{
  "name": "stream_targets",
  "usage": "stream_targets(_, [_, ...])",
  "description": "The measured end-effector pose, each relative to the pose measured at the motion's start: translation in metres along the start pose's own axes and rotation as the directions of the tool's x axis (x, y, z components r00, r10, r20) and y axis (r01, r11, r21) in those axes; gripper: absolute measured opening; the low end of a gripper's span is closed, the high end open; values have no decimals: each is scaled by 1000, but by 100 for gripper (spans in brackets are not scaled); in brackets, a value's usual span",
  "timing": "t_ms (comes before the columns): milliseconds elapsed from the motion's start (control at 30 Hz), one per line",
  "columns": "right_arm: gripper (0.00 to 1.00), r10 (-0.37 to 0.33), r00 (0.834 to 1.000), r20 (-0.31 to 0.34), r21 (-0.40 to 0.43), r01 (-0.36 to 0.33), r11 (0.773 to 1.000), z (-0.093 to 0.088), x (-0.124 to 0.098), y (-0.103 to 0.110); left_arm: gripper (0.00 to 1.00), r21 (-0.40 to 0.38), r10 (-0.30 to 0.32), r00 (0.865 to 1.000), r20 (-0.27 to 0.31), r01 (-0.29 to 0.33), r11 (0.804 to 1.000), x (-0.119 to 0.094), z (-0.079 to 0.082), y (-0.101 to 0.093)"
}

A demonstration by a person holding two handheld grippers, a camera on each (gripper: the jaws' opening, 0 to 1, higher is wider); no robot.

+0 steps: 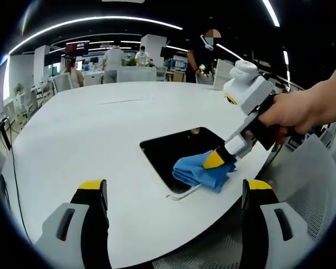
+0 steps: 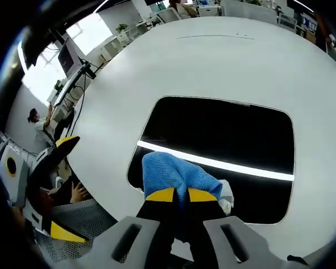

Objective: Wipe the mirror surface with the cleaning cloth until all visible marks leave the cleaned area.

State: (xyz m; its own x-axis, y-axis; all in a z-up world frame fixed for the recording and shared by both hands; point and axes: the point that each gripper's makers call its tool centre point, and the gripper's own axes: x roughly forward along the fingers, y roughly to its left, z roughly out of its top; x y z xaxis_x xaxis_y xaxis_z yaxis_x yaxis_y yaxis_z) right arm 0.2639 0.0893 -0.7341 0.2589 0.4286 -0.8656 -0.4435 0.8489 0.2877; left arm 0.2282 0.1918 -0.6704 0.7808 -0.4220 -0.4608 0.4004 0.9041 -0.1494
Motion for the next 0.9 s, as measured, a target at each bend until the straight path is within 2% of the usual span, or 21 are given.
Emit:
stream_targets(167, [1, 5, 1000, -4, 21, -5, 1000, -2, -1, 1, 99, -6, 7, 1000, 3, -7, 1000, -1, 0, 1])
stream_targets(467, [1, 10, 1000, -3, -3, -10, 1000, -3, -2, 2, 99, -2, 6, 1000, -5, -6, 1000, 0, -1, 0])
stream_targets(900, [1, 2, 1000, -19, -3, -2, 1000, -6, -6, -13, 99, -6, -2, 1000, -10, 2, 1000, 0, -2, -2])
